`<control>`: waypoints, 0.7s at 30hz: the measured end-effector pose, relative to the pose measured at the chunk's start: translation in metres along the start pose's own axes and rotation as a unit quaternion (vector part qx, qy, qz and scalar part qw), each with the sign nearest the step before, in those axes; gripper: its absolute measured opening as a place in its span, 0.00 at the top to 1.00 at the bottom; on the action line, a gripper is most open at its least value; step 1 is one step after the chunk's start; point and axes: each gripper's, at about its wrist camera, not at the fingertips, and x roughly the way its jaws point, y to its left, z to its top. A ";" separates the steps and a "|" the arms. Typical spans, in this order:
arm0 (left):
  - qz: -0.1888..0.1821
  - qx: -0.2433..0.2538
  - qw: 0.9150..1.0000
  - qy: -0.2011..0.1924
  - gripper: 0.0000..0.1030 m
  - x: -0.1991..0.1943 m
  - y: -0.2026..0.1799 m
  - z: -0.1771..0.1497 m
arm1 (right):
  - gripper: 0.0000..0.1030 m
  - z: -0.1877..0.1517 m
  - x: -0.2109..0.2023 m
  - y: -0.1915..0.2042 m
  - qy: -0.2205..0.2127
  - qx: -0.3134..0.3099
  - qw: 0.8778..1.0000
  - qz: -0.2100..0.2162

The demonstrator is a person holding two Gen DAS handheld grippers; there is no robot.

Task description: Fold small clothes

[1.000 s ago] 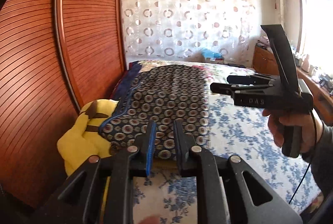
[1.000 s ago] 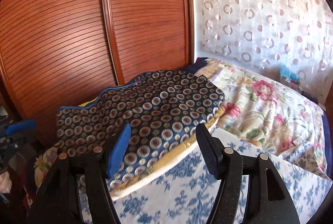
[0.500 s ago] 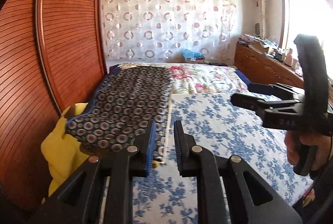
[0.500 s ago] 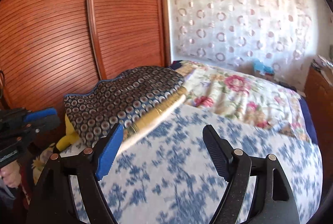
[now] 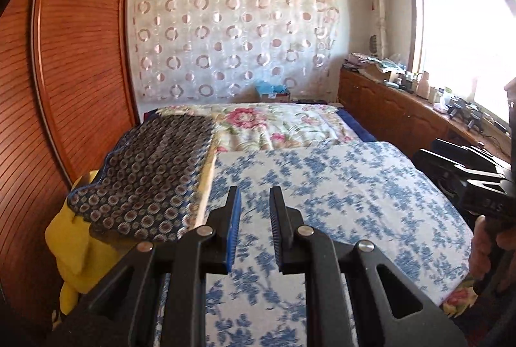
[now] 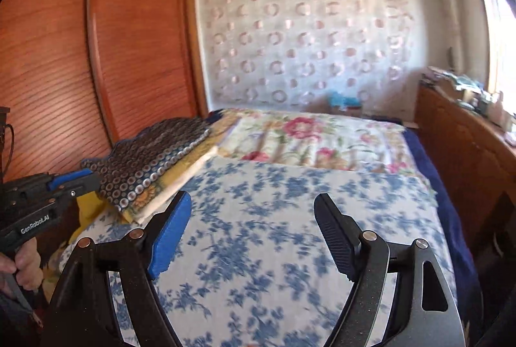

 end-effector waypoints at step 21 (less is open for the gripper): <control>-0.024 0.015 0.999 -0.045 0.84 -0.028 -0.033 0.032 | 0.22 0.005 -0.072 -0.038 -0.061 0.031 0.995 -0.073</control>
